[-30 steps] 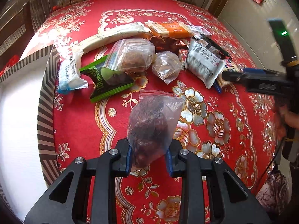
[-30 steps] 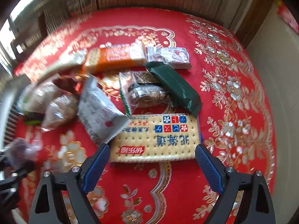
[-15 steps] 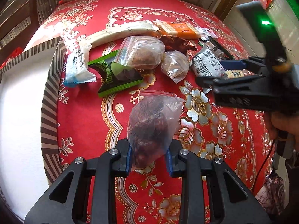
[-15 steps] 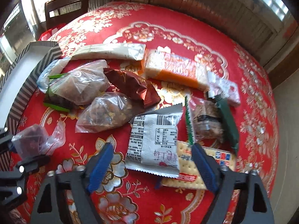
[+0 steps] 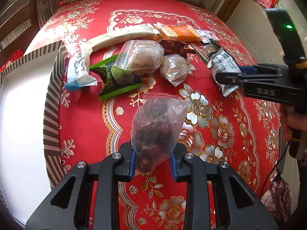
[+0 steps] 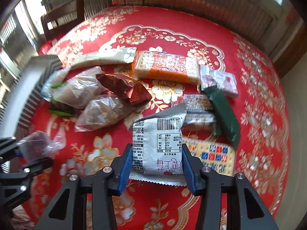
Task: Organize snacks
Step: 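Grasp the clear bag of red dates with left tool while right tool grasps white snack pouch, then carry both held snacks over the white tray and open both tools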
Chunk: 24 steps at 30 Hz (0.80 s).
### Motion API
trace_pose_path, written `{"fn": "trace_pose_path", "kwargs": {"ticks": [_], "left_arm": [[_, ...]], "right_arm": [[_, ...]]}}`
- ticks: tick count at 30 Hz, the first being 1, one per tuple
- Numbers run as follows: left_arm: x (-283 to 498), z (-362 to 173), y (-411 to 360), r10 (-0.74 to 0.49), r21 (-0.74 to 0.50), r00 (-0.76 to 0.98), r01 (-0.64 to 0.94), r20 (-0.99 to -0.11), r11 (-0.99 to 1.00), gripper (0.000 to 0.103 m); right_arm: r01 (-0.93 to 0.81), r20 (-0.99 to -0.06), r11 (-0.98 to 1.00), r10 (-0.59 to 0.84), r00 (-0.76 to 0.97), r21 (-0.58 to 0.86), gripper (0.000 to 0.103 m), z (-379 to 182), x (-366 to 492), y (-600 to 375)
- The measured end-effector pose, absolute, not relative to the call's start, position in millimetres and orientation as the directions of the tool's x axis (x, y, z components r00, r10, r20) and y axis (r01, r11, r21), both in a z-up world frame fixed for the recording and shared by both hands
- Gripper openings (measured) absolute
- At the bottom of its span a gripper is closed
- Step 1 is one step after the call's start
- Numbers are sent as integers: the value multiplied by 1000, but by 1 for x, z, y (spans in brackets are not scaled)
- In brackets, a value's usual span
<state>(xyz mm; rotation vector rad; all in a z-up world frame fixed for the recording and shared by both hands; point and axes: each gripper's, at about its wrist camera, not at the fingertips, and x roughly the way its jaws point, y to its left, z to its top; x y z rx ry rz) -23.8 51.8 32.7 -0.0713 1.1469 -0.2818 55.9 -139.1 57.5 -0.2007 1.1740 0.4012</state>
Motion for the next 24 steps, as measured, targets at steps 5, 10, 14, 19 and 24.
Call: {"fn": "trace_pose_path", "kwargs": {"ticks": [5,10,14,19,24], "left_arm": [[-27,40,56,-264,-209,389,179,-883,962,27],[-31,51,64,-245,-200,422,148,-873,969,27],[-36,59,76,-226,-194,442,117,-868,974,27],[-44,67,91,-194,-181,465,72,-864,981,27],[-49,72,110,-164,-174,475,24,-865,985,27]], "right_arm": [[-397,-910,909,269,317,131,47,67,41,-137],[-419,-908,896,290,303,146,47,68,30,-122],[-453,-906,880,302,297,145,47,72,24,-108],[-495,-904,857,317,286,144,47,76,21,-86],[-533,-901,834,332,278,143,47,80,19,-66]]}}
